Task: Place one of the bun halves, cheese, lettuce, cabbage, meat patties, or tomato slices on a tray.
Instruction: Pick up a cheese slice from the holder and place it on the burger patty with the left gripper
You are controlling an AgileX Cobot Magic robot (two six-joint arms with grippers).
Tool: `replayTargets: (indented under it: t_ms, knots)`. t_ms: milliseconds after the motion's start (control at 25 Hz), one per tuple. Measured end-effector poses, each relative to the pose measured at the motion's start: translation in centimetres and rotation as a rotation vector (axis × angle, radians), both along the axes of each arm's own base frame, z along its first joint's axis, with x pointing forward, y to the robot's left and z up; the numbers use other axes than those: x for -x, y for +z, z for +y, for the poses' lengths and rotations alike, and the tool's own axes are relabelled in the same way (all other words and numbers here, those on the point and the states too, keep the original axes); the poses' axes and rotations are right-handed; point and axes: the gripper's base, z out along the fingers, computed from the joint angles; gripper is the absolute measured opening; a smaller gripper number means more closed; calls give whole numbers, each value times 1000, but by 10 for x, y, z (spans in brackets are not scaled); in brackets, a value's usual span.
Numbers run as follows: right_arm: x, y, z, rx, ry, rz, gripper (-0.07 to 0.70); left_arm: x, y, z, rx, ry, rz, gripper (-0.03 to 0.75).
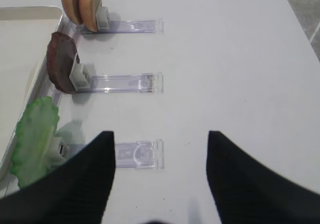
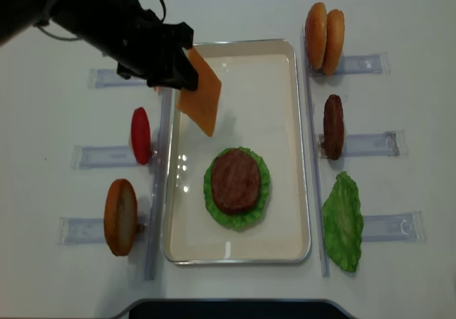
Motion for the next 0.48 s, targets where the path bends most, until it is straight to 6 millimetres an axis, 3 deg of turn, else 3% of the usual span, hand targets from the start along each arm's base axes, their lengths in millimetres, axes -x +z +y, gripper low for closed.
replayTargets:
  t_ms: [480]
  knots:
    - [0, 0, 0, 0, 0, 0, 417, 30, -13, -14, 212, -102, 38, 34]
